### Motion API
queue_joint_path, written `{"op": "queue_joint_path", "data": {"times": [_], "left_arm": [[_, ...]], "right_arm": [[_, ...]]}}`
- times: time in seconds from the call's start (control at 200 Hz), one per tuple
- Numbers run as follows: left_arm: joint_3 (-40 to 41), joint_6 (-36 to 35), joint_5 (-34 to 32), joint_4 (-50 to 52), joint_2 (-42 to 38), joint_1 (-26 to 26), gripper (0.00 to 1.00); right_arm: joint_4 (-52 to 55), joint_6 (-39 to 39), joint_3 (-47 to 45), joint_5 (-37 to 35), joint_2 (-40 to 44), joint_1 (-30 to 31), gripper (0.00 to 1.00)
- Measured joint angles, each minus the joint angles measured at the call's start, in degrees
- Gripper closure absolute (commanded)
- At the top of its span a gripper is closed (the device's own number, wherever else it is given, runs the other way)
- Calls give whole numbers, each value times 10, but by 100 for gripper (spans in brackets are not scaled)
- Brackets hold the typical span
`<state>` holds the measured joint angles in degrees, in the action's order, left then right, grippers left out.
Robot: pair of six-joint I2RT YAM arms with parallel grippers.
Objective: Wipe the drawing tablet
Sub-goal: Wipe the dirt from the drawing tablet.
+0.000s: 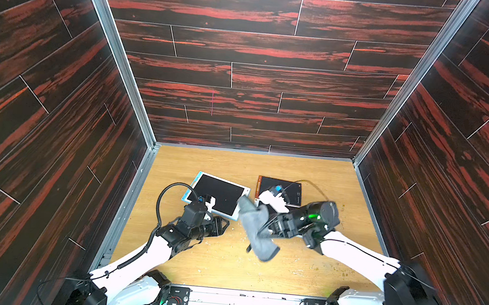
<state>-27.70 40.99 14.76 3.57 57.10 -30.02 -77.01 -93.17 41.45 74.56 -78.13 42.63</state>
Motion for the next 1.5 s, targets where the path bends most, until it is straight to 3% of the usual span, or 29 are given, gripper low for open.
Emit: {"op": "queue_joint_path", "data": {"times": [0.145, 0.24, 0.301, 0.366, 0.421, 0.491, 0.616, 0.721, 0.772, 0.882, 0.977, 1.092, 1.212, 1.373, 1.503], "left_arm": [[13, 4, -2, -3, -22, 0, 54], [17, 5, -3, -3, -28, 0, 54], [17, 4, -3, -3, -28, 0, 54], [17, 3, -3, -2, -24, 0, 54], [16, -1, -3, -2, -17, 0, 54], [12, -7, -3, 2, 0, 0, 54], [-9, -16, -3, 8, 39, -1, 54], [-37, -20, -1, 4, 83, -5, 54], [-49, -19, 1, -2, 104, -7, 54], [-68, -18, 4, -15, 147, -16, 54], [-82, -16, 4, -25, 182, -27, 55], [-89, -12, 4, -35, 211, -36, 55], [-95, -9, 4, -36, 219, -40, 55], [-102, -10, 0, -35, 219, -42, 55], [-102, -11, -4, -31, 218, -42, 55]], "right_arm": [[-87, -55, 24, 12, -15, 29, 100], [-71, -46, 39, 17, -16, 27, 100], [31, 18, 50, 19, -12, 16, 100], [269, 174, 89, -4, -10, -10, 100], [514, 328, 160, -95, -27, -34, 100], [743, 452, 247, -246, -65, -60, 100], [1007, 540, 300, -565, -126, -127, 100], [1185, 534, 300, -850, -163, -169, 100], [1256, 518, 303, -952, -176, -170, 100], [1401, 443, 339, -1125, -239, -160, 100], [1506, 351, 369, -1232, -325, -156, 100], [1580, 276, 374, -1300, -425, -152, 100], [1614, 235, 379, -1330, -470, -136, 100], [1630, 221, 407, -1345, -467, -110, 100], [1525, 311, 359, -1314, -389, -98, 100]]}}
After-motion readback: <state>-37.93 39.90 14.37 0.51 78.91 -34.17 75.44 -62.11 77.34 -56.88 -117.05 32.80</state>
